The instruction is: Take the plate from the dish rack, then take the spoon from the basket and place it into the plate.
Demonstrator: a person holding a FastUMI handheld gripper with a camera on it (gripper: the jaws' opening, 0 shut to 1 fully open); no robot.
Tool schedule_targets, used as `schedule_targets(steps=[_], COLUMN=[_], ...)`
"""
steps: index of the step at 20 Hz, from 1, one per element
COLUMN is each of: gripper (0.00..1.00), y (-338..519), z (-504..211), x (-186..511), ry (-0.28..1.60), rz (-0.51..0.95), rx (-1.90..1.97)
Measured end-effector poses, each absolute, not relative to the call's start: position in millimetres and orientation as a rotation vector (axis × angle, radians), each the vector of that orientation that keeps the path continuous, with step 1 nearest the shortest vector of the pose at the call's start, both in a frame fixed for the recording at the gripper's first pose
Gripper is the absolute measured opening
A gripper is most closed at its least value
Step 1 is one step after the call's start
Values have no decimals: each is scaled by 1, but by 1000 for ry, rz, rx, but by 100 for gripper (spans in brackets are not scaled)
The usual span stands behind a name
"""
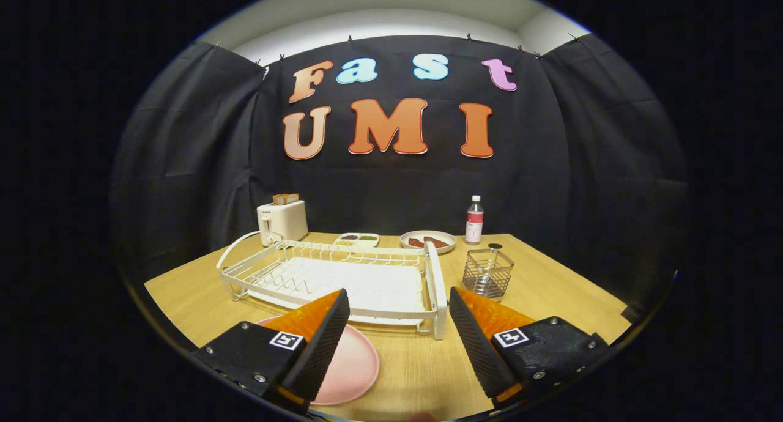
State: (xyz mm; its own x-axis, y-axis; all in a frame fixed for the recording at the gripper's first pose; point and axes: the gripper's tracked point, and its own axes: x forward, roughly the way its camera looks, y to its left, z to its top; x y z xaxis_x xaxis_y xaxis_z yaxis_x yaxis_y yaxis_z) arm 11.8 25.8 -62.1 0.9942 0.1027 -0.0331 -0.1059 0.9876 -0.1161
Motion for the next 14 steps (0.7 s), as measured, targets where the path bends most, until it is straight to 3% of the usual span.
schedule_targets(steps=[14], gripper=[97], y=[-30], z=[-50], x=[15], ry=[36], rz=[27], rx=[-60])
